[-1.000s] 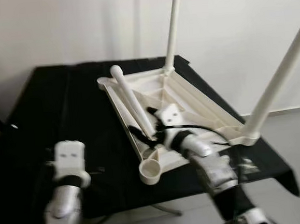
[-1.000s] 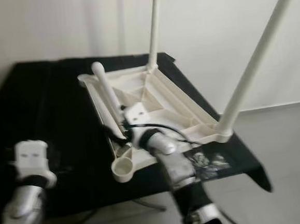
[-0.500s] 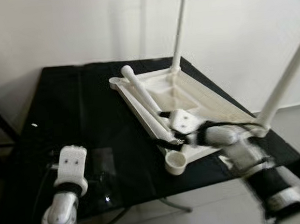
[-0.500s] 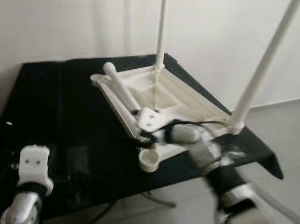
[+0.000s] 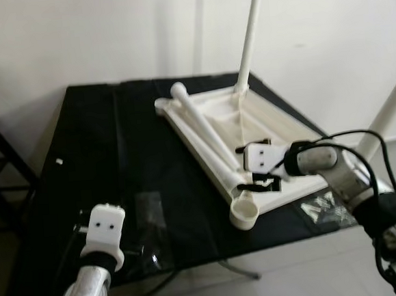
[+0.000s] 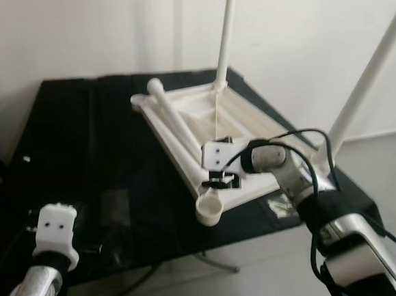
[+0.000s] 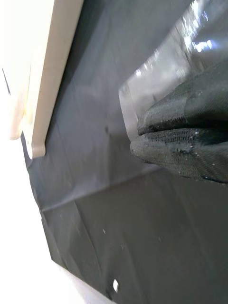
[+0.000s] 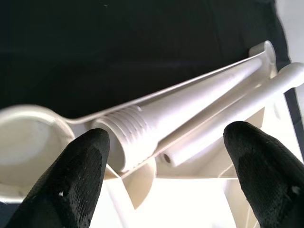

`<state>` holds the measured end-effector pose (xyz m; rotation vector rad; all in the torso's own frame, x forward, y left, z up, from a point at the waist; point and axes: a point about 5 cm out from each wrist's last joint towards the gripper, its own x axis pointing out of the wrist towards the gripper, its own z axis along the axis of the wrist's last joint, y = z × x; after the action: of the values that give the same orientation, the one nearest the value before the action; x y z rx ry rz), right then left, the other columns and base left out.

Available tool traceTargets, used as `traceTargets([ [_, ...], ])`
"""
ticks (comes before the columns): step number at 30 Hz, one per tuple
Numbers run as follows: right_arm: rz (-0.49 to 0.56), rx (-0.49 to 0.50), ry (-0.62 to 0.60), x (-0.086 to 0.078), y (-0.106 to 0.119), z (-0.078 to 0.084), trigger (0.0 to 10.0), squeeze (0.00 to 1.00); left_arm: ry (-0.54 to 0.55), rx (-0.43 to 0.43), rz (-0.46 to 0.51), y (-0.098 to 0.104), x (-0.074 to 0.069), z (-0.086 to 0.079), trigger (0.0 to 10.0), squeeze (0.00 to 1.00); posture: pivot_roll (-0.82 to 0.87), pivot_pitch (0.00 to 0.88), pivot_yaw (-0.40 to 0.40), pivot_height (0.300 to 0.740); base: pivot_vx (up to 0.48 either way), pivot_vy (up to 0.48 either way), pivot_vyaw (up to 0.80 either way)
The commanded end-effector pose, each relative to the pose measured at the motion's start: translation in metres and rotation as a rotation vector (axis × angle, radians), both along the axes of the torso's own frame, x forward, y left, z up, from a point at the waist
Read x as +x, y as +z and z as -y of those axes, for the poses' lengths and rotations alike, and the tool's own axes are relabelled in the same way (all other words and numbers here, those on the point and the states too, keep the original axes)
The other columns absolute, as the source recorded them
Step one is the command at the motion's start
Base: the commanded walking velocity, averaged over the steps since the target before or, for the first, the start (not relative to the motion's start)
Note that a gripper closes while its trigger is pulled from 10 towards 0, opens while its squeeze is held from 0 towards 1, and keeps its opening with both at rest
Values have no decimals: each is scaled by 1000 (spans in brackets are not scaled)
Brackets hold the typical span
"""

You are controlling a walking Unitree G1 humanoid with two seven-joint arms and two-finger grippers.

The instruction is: Building children table

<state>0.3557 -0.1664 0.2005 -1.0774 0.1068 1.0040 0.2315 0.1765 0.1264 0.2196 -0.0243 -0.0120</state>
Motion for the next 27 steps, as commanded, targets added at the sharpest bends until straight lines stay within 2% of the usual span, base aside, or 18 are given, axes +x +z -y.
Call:
traceTargets([
  [1,-3,-11,13,1,1,-1,10000,0,-21,-6,-5,0,-1,3,10000,0,-208,20,-79,740,0,0,0],
  [10,-53,-107,63,5,-5,-8,10000,0,-34,-12,-9,0,-4,4,10000,0,-201,30,-79,740,0,0,0],
  [16,-81,-122,64,8,-19,-17,10000,0,-39,-14,-8,0,-7,4,10000,0,-197,42,-78,740,0,0,0],
  [20,-96,-167,54,11,-28,-18,10000,0,-41,-14,-8,1,-8,5,10000,0,-191,51,-81,740,0,0,0],
  [25,12,-165,-45,23,-26,-20,10000,0,-36,-20,-7,2,-11,5,10000,0,-189,64,-83,740,0,0,0],
  [27,25,-149,-60,24,-28,-23,10000,0,-35,-22,-8,2,-13,5,10000,0,-187,68,-84,740,0,0,0],
])
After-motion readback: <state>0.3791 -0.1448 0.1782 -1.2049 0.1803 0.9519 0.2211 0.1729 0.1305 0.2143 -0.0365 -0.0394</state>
